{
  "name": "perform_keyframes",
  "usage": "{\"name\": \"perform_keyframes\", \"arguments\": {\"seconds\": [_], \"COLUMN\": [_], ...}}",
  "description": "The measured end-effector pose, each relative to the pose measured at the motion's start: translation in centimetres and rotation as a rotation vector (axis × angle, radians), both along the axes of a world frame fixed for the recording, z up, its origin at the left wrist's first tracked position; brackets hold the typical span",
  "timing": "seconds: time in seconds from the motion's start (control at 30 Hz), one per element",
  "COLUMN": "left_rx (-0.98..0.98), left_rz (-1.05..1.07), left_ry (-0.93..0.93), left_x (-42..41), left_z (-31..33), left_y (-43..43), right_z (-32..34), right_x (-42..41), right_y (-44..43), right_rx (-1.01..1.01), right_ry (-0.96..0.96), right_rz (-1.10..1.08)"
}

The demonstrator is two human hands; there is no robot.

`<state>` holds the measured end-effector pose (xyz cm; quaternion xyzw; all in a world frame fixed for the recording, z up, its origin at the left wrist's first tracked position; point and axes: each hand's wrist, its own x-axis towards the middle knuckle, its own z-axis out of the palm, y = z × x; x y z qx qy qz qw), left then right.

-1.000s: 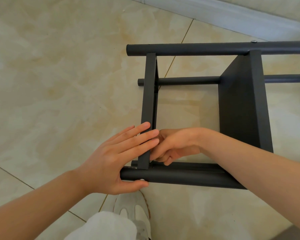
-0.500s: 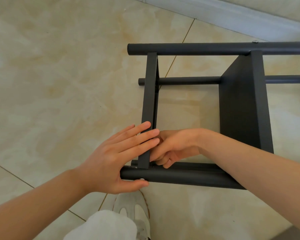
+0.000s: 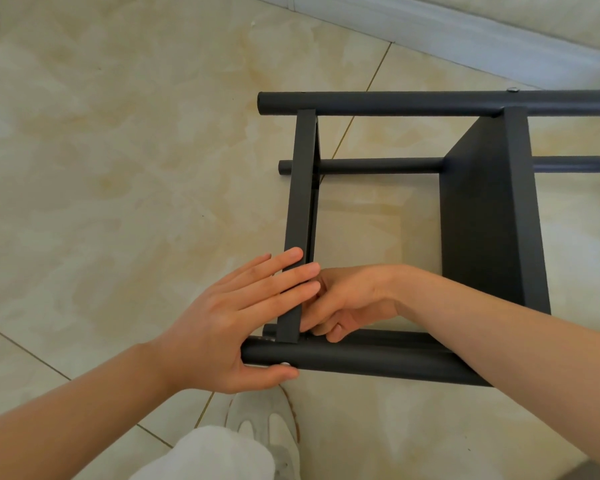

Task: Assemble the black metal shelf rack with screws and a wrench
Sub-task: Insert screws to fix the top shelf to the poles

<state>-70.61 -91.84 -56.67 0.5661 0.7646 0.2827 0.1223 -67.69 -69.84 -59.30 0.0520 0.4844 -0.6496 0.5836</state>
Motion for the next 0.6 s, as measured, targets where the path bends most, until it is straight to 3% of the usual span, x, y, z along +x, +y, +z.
{"name": "perform_keyframes", "arguments": {"seconds": [0.23, 0.43, 0.6], "left_rx": [0.002, 0.018, 0.018], "left_rz": [0.005, 0.002, 0.006], "left_ry": [0.003, 0.000, 0.000], "left_x": [0.01, 0.02, 0.01], "left_z": [-0.02, -0.16, -0.23], "left_y": [0.05, -0.07, -0.03], "right_z": [0.14, -0.07, -0.17], "right_x": [-0.23, 0.09, 0.00], "right_y": [-0.18, 0.09, -0.21], "right_rx": [0.072, -0.037, 0.037], "right_ry": [0.020, -0.066, -0.026], "right_rz": [0.099, 0.004, 0.040]}}
